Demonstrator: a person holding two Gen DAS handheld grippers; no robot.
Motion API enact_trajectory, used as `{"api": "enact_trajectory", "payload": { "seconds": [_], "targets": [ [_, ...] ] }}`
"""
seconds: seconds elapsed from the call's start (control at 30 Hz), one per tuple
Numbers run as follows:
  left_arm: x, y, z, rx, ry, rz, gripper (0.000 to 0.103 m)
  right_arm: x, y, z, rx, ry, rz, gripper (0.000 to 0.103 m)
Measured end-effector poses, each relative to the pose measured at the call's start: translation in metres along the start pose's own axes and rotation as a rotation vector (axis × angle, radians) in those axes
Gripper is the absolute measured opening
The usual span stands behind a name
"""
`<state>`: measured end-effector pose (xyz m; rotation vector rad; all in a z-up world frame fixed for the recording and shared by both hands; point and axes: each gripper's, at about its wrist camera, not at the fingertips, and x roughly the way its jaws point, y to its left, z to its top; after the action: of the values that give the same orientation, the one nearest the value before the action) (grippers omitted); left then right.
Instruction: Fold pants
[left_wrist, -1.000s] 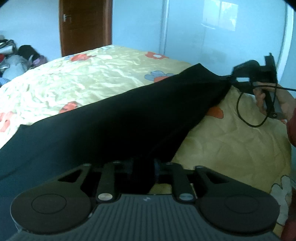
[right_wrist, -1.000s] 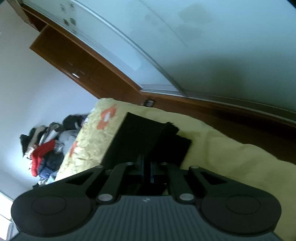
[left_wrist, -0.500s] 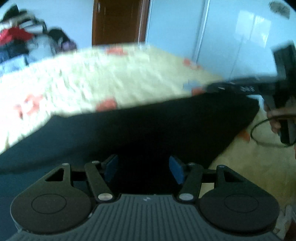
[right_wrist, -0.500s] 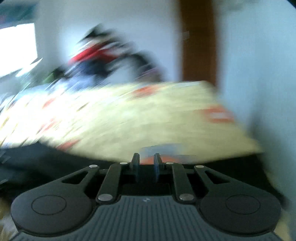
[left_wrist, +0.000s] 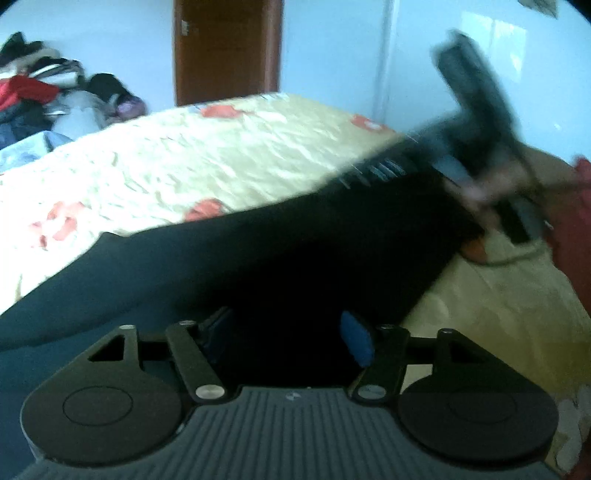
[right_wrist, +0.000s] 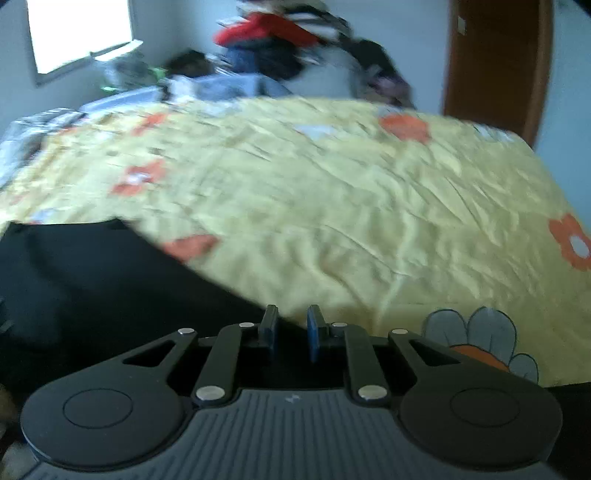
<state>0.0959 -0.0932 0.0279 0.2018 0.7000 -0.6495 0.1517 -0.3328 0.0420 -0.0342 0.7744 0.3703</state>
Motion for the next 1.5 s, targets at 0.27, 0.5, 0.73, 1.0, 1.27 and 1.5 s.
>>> {"api": "enact_trajectory", "payload": {
  "seconds": [0.27, 0.5, 0.73, 1.0, 1.27, 1.5],
  "targets": [
    [0.024, -0.011, 0.003, -0.033, 0.044, 0.000, 0.073, 0.001, -0.014, -0.020, 0.119, -0.055, -0.055, 0.017],
    [0.028, -0.023, -0.002, 0.024, 0.062, -0.005, 0.079, -0.078, -0.044, -0.087, 0.407, -0.230, -0.038, 0.043],
    [0.021, -0.036, -0.011, 0.061, 0.057, -0.053, 0.082, -0.175, -0.116, -0.192, 0.894, -0.416, -0.262, 0.051],
    [0.017, -0.057, -0.015, 0.148, 0.004, -0.008, 0.084, -0.174, -0.150, -0.228, 1.176, -0.533, -0.259, 0.049],
    [0.006, -0.041, -0.009, 0.024, -0.040, -0.027, 0.085, -0.155, -0.170, -0.218, 1.170, -0.625, -0.304, 0.050],
    [0.007, -0.022, -0.009, -0.098, -0.026, -0.050, 0.085, -0.155, -0.179, -0.211, 1.112, -0.602, -0.262, 0.012]
  ]
}}
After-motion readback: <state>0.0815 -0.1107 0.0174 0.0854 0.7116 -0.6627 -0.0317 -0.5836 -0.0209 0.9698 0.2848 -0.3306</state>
